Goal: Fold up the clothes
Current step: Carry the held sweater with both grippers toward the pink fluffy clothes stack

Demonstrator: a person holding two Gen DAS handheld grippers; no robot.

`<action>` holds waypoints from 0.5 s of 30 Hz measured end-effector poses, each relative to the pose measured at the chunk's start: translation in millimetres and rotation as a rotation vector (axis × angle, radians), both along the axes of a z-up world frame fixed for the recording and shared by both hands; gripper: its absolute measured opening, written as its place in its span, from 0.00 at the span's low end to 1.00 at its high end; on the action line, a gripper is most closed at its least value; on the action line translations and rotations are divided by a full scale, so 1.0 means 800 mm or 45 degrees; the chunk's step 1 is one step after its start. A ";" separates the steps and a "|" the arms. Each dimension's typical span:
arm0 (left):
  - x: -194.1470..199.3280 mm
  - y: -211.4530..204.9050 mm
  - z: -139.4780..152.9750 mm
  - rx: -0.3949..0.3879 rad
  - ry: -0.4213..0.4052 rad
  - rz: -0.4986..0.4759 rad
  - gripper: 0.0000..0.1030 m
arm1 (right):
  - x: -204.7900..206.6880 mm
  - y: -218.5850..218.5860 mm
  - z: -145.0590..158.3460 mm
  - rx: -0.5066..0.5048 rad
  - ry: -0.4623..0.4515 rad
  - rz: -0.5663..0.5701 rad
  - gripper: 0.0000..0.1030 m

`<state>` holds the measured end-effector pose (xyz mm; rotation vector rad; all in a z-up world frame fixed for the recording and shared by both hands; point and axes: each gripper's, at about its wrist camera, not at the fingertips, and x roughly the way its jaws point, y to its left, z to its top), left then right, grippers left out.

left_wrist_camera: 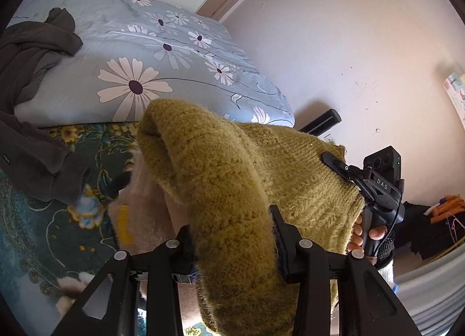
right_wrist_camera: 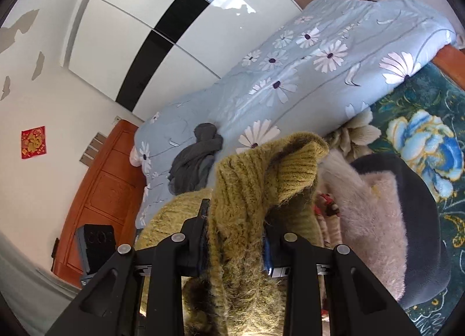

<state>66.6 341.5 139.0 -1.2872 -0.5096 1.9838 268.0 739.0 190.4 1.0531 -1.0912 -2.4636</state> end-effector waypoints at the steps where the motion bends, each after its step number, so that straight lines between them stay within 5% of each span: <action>1: -0.002 -0.001 -0.006 -0.010 -0.005 0.005 0.44 | 0.004 0.001 -0.014 -0.001 -0.030 -0.010 0.30; 7: -0.017 -0.008 -0.038 -0.090 -0.045 0.030 0.61 | 0.036 -0.001 -0.066 -0.075 -0.047 -0.066 0.32; 15: 0.000 -0.024 -0.016 -0.100 -0.027 0.026 0.61 | 0.041 -0.005 -0.058 -0.091 -0.032 -0.091 0.34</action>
